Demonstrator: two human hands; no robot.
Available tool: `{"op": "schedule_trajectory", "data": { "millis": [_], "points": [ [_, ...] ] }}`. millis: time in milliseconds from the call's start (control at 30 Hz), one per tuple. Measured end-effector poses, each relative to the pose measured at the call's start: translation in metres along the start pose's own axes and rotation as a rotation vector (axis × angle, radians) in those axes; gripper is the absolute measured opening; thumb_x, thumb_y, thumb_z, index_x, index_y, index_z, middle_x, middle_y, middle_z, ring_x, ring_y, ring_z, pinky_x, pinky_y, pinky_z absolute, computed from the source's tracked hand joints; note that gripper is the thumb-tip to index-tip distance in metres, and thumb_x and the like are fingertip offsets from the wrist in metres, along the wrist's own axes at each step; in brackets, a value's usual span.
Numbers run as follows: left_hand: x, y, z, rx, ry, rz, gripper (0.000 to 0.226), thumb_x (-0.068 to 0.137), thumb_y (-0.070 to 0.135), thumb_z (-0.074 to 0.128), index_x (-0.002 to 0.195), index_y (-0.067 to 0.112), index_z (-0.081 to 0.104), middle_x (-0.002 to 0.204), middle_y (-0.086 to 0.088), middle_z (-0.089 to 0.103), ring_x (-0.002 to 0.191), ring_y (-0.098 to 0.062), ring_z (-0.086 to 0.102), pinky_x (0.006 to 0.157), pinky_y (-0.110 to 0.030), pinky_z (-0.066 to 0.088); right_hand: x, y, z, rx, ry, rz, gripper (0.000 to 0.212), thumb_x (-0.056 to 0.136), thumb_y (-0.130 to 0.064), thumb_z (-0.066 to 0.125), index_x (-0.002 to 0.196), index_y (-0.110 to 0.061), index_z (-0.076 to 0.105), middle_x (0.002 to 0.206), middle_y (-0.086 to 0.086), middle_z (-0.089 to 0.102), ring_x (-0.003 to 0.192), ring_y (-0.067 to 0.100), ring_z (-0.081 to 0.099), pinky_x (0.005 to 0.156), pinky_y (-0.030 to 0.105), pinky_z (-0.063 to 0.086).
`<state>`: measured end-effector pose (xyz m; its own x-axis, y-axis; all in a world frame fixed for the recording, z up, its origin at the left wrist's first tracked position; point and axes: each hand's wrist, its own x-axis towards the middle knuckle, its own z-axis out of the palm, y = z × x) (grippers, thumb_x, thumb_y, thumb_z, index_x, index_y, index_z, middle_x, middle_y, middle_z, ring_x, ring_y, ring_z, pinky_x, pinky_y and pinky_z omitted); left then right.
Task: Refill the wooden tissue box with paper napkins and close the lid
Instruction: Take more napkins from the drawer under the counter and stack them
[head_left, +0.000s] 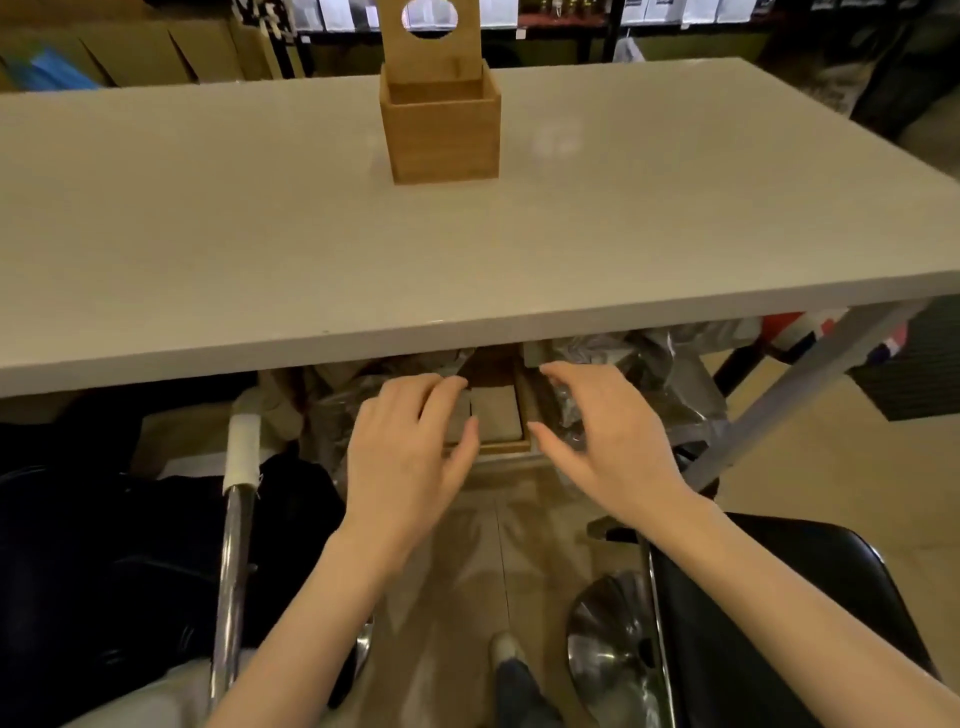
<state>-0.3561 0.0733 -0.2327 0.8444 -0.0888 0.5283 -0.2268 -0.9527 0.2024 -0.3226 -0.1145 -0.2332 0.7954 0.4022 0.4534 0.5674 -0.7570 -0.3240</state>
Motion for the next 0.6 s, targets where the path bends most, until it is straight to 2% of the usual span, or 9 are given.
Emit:
{"op": "schedule_trajectory", "data": {
  "millis": [100, 167, 267, 433, 467, 533, 600],
  "points": [
    [-0.017, -0.014, 0.029, 0.099, -0.169, -0.038, 0.036, 0.081, 0.032, 0.052, 0.108, 0.01, 0.064, 0.103, -0.009, 0.068, 0.096, -0.026, 0.064, 0.072, -0.034, 0.05, -0.016, 0.015, 0.025, -0.097, -0.122, 0.042, 0.049, 0.08, -0.034, 0.058, 0.12, -0.006, 0.055, 0.112, 0.01, 0.066, 0.105, 0.025, 0.061, 0.087, 0.035, 0.05],
    [-0.021, -0.022, 0.049, 0.155, -0.266, -0.066, 0.035, 0.08, 0.03, 0.059, 0.108, 0.01, 0.064, 0.106, -0.01, 0.068, 0.098, -0.029, 0.064, 0.073, -0.036, 0.052, -0.021, 0.026, 0.043, -0.158, -0.202, 0.067, 0.05, 0.08, -0.032, 0.062, 0.122, -0.005, 0.054, 0.115, 0.012, 0.065, 0.107, 0.028, 0.06, 0.089, 0.039, 0.05],
    [-0.022, -0.032, 0.076, 0.206, -0.403, -0.109, 0.039, 0.072, 0.026, 0.073, 0.106, 0.009, 0.065, 0.107, -0.013, 0.069, 0.098, -0.032, 0.065, 0.072, -0.04, 0.054, -0.022, 0.042, 0.068, -0.231, -0.294, 0.1, 0.054, 0.078, -0.03, 0.069, 0.123, -0.006, 0.054, 0.115, 0.012, 0.064, 0.109, 0.029, 0.06, 0.089, 0.04, 0.049],
    [-0.016, -0.051, 0.126, 0.248, -0.539, -0.142, 0.045, 0.066, 0.024, 0.078, 0.105, 0.006, 0.066, 0.103, -0.015, 0.07, 0.094, -0.033, 0.066, 0.072, -0.041, 0.054, -0.014, 0.075, 0.115, -0.265, -0.375, 0.083, 0.058, 0.063, -0.025, 0.081, 0.113, -0.002, 0.06, 0.103, 0.015, 0.068, 0.096, 0.032, 0.065, 0.08, 0.04, 0.054],
    [-0.016, -0.054, 0.138, 0.255, -0.552, -0.148, 0.046, 0.069, 0.025, 0.075, 0.109, 0.006, 0.065, 0.107, -0.016, 0.069, 0.097, -0.033, 0.065, 0.075, -0.042, 0.053, -0.013, 0.083, 0.127, -0.269, -0.391, 0.091, 0.059, 0.061, -0.023, 0.083, 0.111, -0.001, 0.061, 0.101, 0.016, 0.068, 0.094, 0.033, 0.066, 0.079, 0.04, 0.054],
    [-0.017, -0.062, 0.164, 0.24, -0.575, -0.161, 0.048, 0.082, 0.028, 0.062, 0.125, 0.008, 0.054, 0.124, -0.016, 0.06, 0.115, -0.033, 0.055, 0.091, -0.044, 0.046, -0.01, 0.099, 0.154, -0.275, -0.416, 0.099, 0.058, 0.062, -0.02, 0.081, 0.112, -0.001, 0.06, 0.102, 0.017, 0.068, 0.097, 0.035, 0.064, 0.082, 0.041, 0.053],
    [-0.018, -0.073, 0.196, 0.243, -0.597, -0.145, 0.051, 0.092, 0.033, 0.045, 0.138, 0.012, 0.038, 0.141, -0.013, 0.045, 0.132, -0.029, 0.038, 0.105, -0.042, 0.033, -0.004, 0.113, 0.179, -0.26, -0.46, 0.123, 0.057, 0.076, -0.021, 0.069, 0.126, -0.003, 0.05, 0.117, 0.017, 0.061, 0.113, 0.036, 0.055, 0.094, 0.043, 0.044]
  ]
}}
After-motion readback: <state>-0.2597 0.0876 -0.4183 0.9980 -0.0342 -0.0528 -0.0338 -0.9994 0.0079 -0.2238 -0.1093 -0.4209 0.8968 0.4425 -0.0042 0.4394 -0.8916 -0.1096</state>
